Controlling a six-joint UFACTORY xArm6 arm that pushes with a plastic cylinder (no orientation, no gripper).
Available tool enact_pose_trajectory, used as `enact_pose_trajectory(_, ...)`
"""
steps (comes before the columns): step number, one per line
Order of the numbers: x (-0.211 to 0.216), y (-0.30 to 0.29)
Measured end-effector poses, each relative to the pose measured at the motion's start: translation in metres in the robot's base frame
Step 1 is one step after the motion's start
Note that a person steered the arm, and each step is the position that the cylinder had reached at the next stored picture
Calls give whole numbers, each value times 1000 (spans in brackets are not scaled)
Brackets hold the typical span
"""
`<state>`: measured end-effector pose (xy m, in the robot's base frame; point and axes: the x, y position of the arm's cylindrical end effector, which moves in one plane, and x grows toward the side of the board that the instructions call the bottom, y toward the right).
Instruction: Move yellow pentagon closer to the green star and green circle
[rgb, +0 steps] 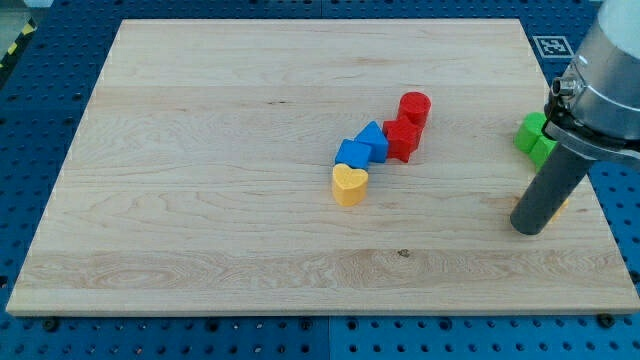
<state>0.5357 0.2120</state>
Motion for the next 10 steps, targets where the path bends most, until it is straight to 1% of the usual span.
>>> enact_pose_trajectory(1, 14, 5)
enact_pose_trajectory(2, 24, 35)
enact_pose_trajectory(3, 17, 67)
enact_pose_trajectory(4, -4, 39)
enact_pose_trajectory(5, -14, 31)
enact_pose_trajectory(7, -16, 11)
enact_pose_trajectory(9, -34, 11)
enact_pose_trajectory(10, -19, 6)
